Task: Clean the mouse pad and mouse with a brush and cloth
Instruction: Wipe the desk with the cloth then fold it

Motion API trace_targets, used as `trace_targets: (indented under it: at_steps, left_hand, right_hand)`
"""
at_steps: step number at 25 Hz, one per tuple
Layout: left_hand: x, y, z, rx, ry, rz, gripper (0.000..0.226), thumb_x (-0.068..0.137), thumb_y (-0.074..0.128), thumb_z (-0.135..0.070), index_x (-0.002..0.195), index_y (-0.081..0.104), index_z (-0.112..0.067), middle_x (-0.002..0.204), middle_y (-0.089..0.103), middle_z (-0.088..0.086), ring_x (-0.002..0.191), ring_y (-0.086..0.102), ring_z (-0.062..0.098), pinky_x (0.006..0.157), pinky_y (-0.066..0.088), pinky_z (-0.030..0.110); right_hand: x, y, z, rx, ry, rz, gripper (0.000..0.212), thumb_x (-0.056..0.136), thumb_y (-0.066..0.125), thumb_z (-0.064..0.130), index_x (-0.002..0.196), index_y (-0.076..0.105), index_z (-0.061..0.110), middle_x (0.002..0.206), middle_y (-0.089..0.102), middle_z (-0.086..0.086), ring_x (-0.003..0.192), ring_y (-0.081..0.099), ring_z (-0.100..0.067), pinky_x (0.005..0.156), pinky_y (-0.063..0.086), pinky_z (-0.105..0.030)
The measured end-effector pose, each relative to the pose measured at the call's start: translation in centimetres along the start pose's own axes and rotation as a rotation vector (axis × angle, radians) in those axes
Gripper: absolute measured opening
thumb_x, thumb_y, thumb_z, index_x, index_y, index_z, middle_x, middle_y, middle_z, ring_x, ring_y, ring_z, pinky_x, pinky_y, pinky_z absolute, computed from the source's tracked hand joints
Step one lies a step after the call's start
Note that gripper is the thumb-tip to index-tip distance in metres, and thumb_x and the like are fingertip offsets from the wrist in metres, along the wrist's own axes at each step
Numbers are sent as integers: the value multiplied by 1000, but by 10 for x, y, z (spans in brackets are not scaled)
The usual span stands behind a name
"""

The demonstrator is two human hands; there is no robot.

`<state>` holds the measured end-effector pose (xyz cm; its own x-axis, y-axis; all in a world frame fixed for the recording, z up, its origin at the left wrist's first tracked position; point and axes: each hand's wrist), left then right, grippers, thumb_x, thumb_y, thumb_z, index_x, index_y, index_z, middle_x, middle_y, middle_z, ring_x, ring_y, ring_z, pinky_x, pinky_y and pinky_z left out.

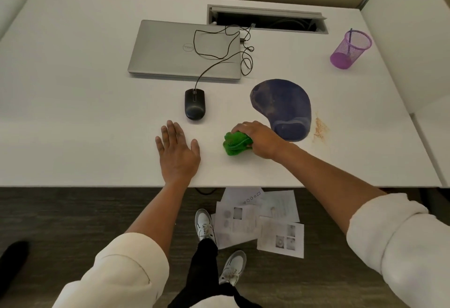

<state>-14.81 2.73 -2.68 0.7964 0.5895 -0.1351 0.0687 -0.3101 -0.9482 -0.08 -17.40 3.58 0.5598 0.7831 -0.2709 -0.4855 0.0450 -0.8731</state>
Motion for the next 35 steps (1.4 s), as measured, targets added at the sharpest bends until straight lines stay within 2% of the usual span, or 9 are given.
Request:
trace_targets:
  at_steps: [6,9,14,17,22,24,27,30,35]
  left_hand:
    - [-1,0,4,0,24,4,76,105,28,-47,162,-3,-6,171,-7,12,158,-8,27,127,-6,45]
    - [-3,-1,1,-10,26,1,76,105,29,-45,162,-2,-5,171,-6,13,158,-8,28,128,-6,45]
    - [-5,-1,-2,-26,17,-14,75,106,30,-43,161,0,-4,171,-3,14,158,-6,28,128,-5,43]
    - [-6,-2,-2,-27,22,-5,74,106,29,-43,161,-1,-4,171,-3,14,158,-6,28,128,-5,43]
    - [-17,0,-8,-59,41,13,73,106,30,-42,161,1,-3,170,-2,15,158,-5,28,128,-4,43]
    - [-27,3,-16,-55,102,22,72,106,31,-40,161,4,-2,170,0,16,158,-3,29,128,-3,43]
    - [-34,14,-39,-54,180,40,69,106,31,-36,161,7,-1,170,3,17,158,0,29,128,0,43]
    - [-35,18,-57,-68,189,49,68,107,30,-35,161,6,-2,170,1,16,158,-2,28,128,-2,42]
    - [-36,23,-57,-85,181,2,69,106,33,-36,161,8,-3,170,3,14,158,-2,25,128,0,40]
  right_hand:
    - [-84,2,-22,37,62,88,58,81,65,-9,126,57,28,126,60,1,111,51,-19,97,40,-30]
    - [-129,-15,-44,64,109,113,51,82,68,-5,122,61,26,121,63,-1,107,55,-19,100,45,-37]
    - [-108,-25,-44,200,177,-128,52,84,68,-6,128,59,21,127,62,-5,110,56,-17,100,45,-31]
    - [-104,9,-28,169,144,-64,59,80,66,-9,129,57,24,128,61,-5,113,55,-22,103,45,-39]
    - [-170,6,-48,106,164,40,58,78,62,-12,125,59,22,121,64,-1,106,55,-17,96,46,-37]
    - [-193,-13,-64,206,264,46,54,80,62,-12,123,61,21,117,65,0,105,59,-15,96,48,-35]
    - [-185,-51,-96,325,484,-245,53,82,67,-6,128,57,19,114,63,-3,103,59,-17,88,46,-29]
    - [-133,-80,-135,245,561,-517,52,80,68,-5,127,55,11,116,63,-11,104,58,-25,85,42,-28]
    - [-43,-109,-198,164,619,-584,47,79,67,-2,124,56,8,115,64,-16,106,60,-32,92,48,-39]
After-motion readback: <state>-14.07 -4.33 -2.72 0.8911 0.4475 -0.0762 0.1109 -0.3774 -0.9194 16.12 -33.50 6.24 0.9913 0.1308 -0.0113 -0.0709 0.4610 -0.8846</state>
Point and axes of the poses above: each hand's wrist, its own x-axis towards the middle knuckle, its own y-axis out of the palm, z = x × y
